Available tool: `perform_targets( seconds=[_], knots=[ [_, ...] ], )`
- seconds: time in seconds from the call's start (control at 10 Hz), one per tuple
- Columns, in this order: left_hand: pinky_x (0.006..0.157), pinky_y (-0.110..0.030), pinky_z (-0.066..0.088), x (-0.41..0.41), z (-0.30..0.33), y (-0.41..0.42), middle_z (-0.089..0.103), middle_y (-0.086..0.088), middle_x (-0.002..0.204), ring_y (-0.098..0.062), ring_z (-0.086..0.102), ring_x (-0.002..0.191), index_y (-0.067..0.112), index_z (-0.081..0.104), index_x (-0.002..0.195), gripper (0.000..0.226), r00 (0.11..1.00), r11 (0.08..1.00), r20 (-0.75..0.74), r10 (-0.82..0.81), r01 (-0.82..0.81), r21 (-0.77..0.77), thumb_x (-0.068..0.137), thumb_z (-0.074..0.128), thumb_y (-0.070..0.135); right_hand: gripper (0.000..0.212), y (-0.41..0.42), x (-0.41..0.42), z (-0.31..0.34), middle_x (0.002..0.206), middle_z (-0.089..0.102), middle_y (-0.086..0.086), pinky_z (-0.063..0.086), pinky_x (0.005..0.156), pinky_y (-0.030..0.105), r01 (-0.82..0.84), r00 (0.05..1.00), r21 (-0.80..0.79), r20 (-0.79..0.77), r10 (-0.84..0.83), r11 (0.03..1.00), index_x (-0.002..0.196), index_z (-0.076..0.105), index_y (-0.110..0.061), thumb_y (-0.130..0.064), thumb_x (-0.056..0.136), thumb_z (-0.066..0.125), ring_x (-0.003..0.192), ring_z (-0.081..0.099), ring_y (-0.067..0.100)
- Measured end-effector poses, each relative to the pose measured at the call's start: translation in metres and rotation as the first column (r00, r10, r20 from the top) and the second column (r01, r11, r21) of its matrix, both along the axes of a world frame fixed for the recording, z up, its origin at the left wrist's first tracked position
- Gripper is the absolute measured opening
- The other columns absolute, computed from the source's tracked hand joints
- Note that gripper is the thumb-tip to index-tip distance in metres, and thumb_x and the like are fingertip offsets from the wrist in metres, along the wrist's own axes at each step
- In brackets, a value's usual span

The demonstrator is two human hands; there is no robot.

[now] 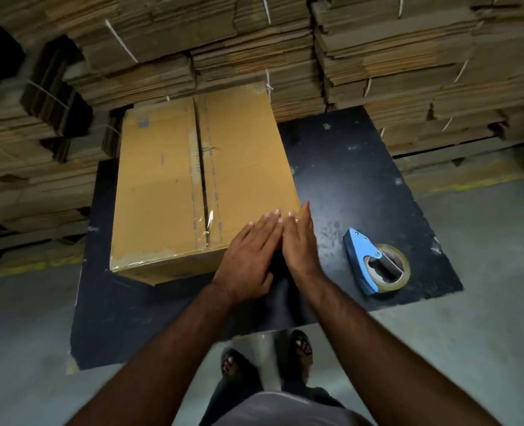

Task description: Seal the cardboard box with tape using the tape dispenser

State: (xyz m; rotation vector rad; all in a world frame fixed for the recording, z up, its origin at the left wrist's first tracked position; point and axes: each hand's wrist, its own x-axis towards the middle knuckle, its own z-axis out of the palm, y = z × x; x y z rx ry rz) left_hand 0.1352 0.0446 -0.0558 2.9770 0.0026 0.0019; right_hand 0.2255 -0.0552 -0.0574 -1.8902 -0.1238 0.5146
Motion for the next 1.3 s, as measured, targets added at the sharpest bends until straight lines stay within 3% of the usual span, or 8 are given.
perform_targets(
  seconds=[0.1,0.2,0.3,0.4,0.5,0.6,0.9,1.3],
  knots=[
    [0.125,-0.04,0.007,0.002,0.004,0.005,0.002,-0.008,0.167,-0.02,0.0,0.154,0.009,0.011,0.159,0.111,0.999,0.999,-0.038,-0.03,0.029,-0.033,0.062,0.062,0.028,0.062,0.0,0.03,0.001,0.161,0.024,0.009,0.022,0.114,0.028,-0.126,0.992,-0.133,-0.002,0.127,0.983,0.158,0.011,-0.016,-0.039,0.105,0.033,0.145,0.028,0.024],
    [0.125,-0.041,0.01,0.0,0.009,0.012,0.01,-0.006,0.166,-0.018,0.007,0.154,0.009,0.02,0.157,0.096,1.0,0.975,-0.013,0.017,-0.019,-0.22,0.071,0.058,0.023,0.066,0.0,0.036,0.006,0.16,0.025,0.014,0.026,0.115,0.038,-0.141,0.946,-0.271,0.248,0.21,0.952,0.156,0.013,-0.008,-0.037,0.103,0.038,0.145,0.029,0.029],
    [0.121,-0.049,0.022,-0.016,0.015,0.026,0.03,-0.008,0.161,-0.022,0.025,0.149,0.008,0.034,0.153,0.069,0.942,0.927,0.166,0.293,-0.237,-0.29,0.089,0.052,0.025,0.068,0.004,0.026,0.012,0.159,0.027,0.016,0.03,0.115,0.044,-0.127,0.84,-0.346,0.46,0.286,0.93,0.153,0.024,-0.003,-0.038,0.095,0.036,0.145,0.028,0.03],
    [0.118,-0.052,0.025,-0.038,0.027,0.056,0.042,-0.011,0.154,-0.026,0.034,0.143,0.009,0.042,0.147,0.058,0.768,0.809,0.256,0.587,-0.548,-0.211,0.095,0.052,0.032,0.069,0.008,0.018,0.014,0.161,0.021,0.015,0.028,0.114,0.045,-0.172,0.752,-0.469,0.506,0.423,0.866,0.154,0.023,-0.006,-0.04,0.096,0.038,0.148,0.019,0.029],
    [0.115,-0.058,0.02,-0.066,0.027,0.101,0.033,-0.013,0.157,-0.031,0.027,0.146,0.012,0.037,0.149,0.064,0.499,0.521,0.169,0.85,-0.843,-0.134,0.094,0.054,0.04,0.072,0.006,0.015,0.009,0.164,0.011,0.015,0.025,0.115,0.046,-0.207,0.729,-0.545,0.467,0.5,0.812,0.155,0.022,-0.008,-0.043,0.097,0.048,0.15,0.007,0.028],
    [0.109,-0.057,0.03,-0.093,0.021,0.13,0.04,-0.021,0.15,-0.039,0.035,0.138,0.011,0.037,0.148,0.075,0.298,0.272,-0.031,0.954,-0.904,-0.329,0.088,0.055,0.052,0.076,0.004,0.017,0.008,0.164,0.008,0.014,0.023,0.117,0.045,-0.215,0.713,-0.572,0.463,0.527,0.792,0.155,0.021,-0.008,-0.046,0.096,0.049,0.151,0.003,0.026],
    [0.109,-0.051,0.036,-0.09,0.008,0.086,0.031,-0.027,0.151,-0.044,0.034,0.136,0.01,0.018,0.157,0.09,0.496,0.434,-0.088,0.864,-0.822,-0.368,0.088,0.042,0.062,0.078,-0.046,0.031,0.005,0.16,0.02,0.021,0.026,0.115,0.044,-0.122,0.697,-0.63,0.495,0.518,0.767,0.15,0.028,0.002,-0.046,0.089,0.031,0.15,0.012,0.031],
    [0.115,-0.054,0.025,-0.105,0.012,0.05,0.032,-0.028,0.151,-0.042,0.033,0.139,0.006,0.02,0.156,0.076,0.563,0.518,-0.014,0.826,-0.769,-0.374,0.099,0.048,0.049,0.07,-0.075,0.021,0.021,0.162,0.017,0.016,0.018,0.117,0.054,-0.128,0.693,-0.724,0.423,0.583,0.677,0.153,0.022,-0.005,-0.045,0.095,0.025,0.15,0.012,0.03]
  ],
)
